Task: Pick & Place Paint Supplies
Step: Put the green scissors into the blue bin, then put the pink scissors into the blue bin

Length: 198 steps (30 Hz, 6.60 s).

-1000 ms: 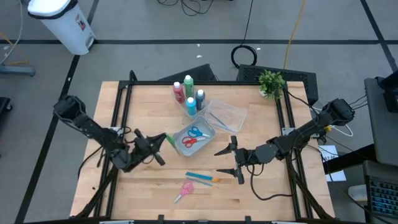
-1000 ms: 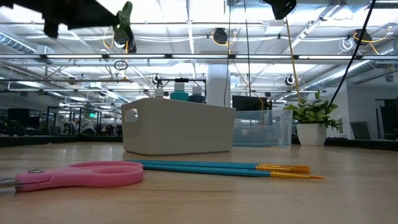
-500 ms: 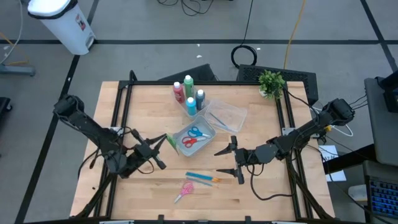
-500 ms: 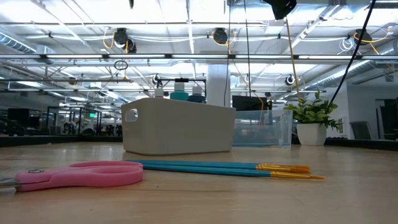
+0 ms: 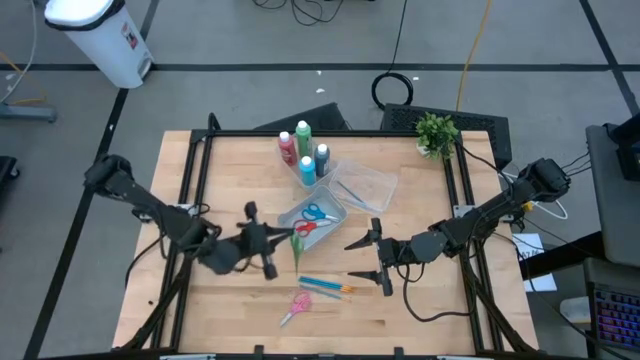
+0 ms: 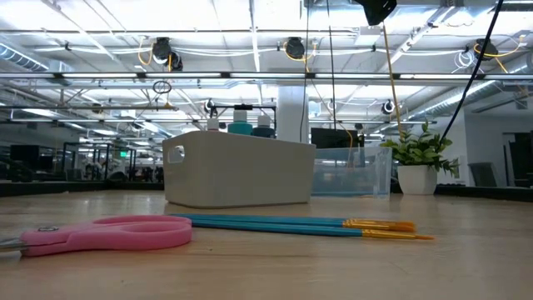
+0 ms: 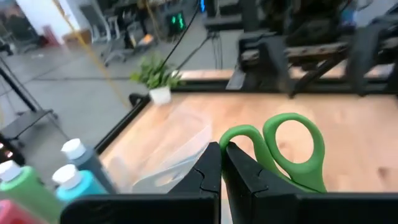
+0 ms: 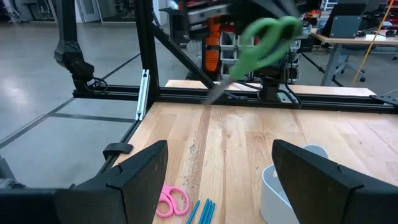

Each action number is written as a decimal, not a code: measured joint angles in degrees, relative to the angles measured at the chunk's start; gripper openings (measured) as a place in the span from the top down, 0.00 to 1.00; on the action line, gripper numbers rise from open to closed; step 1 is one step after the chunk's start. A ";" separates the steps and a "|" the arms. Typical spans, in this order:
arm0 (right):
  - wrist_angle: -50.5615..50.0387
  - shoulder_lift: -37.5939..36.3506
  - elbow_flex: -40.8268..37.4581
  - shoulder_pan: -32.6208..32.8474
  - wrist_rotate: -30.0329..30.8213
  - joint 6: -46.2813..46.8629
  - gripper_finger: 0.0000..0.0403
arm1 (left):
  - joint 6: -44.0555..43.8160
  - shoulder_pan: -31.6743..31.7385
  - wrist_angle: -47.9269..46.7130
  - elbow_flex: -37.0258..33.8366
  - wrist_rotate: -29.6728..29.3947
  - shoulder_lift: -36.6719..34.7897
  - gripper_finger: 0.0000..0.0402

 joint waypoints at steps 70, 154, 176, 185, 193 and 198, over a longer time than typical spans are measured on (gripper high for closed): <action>-1.27 0.00 0.02 -0.08 -0.02 0.00 0.31 | 2.42 22.24 -8.24 1.19 20.07 19.50 0.94; -1.27 0.00 0.00 -0.09 0.20 0.02 0.31 | -28.75 -1.61 -2.68 1.27 35.20 34.13 0.47; -1.29 0.00 0.00 -0.07 0.20 0.02 0.31 | -32.81 -2.54 -13.47 1.32 41.01 33.05 0.47; -1.27 0.00 -0.02 -0.07 0.23 0.04 0.31 | -36.34 -3.01 -20.14 1.02 44.36 29.08 0.47; -1.27 0.00 -0.02 -0.07 0.22 0.04 0.31 | -40.04 -3.01 -22.65 0.97 43.26 27.11 0.47; -1.26 0.00 -0.02 -0.08 0.22 0.04 0.31 | -41.32 -2.99 -22.98 1.03 42.83 27.05 0.47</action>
